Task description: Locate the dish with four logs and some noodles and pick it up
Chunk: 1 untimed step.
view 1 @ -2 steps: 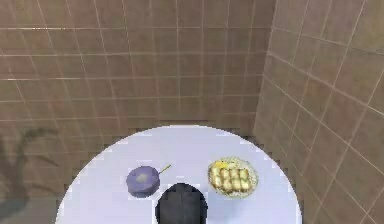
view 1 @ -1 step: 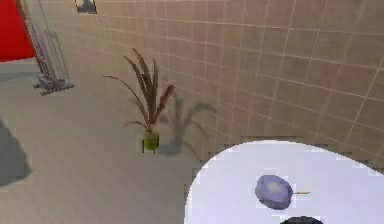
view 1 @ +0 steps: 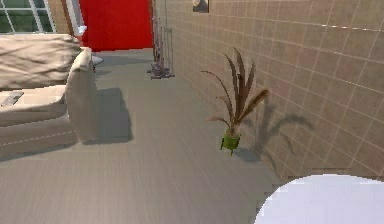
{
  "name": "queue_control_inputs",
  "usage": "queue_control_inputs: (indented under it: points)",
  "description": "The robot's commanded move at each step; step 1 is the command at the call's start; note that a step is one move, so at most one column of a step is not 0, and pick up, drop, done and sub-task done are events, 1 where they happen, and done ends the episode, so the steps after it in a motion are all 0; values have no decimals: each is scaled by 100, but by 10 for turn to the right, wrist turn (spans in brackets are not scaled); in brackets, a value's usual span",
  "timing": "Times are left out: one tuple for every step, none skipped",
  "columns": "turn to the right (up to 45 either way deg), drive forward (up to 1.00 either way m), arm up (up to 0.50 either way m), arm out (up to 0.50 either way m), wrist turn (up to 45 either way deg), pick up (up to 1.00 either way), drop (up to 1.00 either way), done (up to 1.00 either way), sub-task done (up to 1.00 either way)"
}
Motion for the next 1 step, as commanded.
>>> queue_control_inputs:
  points:
    - [0,0,50,0,0,0,0,0,0]
